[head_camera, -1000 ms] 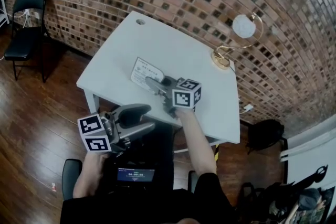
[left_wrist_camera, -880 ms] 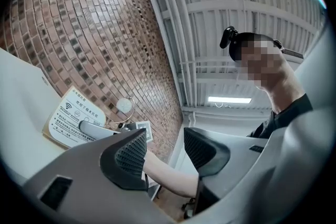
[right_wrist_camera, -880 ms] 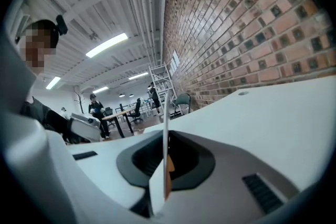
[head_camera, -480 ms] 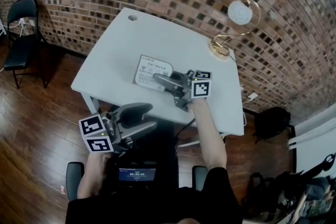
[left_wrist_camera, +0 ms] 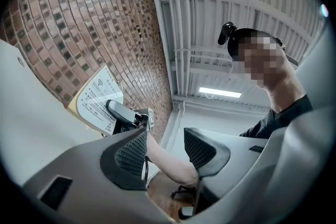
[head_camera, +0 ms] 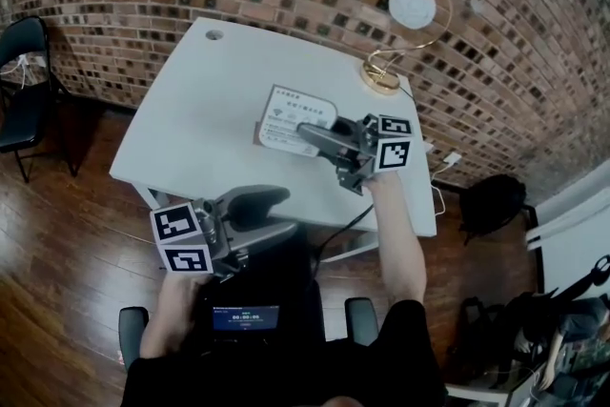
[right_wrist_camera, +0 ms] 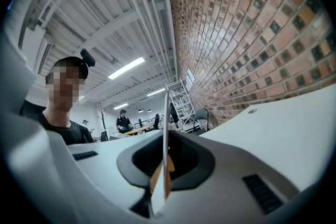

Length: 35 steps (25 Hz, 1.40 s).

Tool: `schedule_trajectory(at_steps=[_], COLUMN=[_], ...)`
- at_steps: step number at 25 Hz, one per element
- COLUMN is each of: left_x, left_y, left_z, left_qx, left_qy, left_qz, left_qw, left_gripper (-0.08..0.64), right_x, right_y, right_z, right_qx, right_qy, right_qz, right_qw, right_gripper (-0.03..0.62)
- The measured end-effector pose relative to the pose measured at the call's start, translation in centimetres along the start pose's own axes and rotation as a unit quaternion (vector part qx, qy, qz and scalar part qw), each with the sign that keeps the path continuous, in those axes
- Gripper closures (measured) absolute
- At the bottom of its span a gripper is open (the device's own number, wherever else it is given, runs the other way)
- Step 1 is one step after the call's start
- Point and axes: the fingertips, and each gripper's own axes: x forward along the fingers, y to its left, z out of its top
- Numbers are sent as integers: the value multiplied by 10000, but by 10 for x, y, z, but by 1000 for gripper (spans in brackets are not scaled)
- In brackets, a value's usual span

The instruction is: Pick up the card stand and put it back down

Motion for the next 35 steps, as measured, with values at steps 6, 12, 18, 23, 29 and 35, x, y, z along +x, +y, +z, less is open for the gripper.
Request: schedule_trajectory(at_steps=[6,12,18,23,29,35], left_x=[15,24,34,41,47,57], left_y=[10,21,33,46,65,78], left_z=[-5,-7,-6,-4,2,8], left_qx=[-216,-345,-429,-480,-630,-635], left_qy=[63,72,88,101,-23,-30], left_qz=[4,76,61,79,101,17], left_qw=[9997,9994,9990,9988,9980,9980], left_gripper=[345,345,345,345,345,345], right_x=[-29,-51,-61,-65,-74,-80], right_y=[-4,-13,-24,-37,-60,-93], right_z=[9,23,34,40,51,78], right_qx=[-107,-175,-222,-284,-195,-491], right_qy=[-75,-242,-275,-224,-186,-114], right_qz=[-100,-120,-157,-215,-131,-276], right_qw=[9999,9995,9993,9991,9996,9983], right_gripper=[569,569,569,569,569,569])
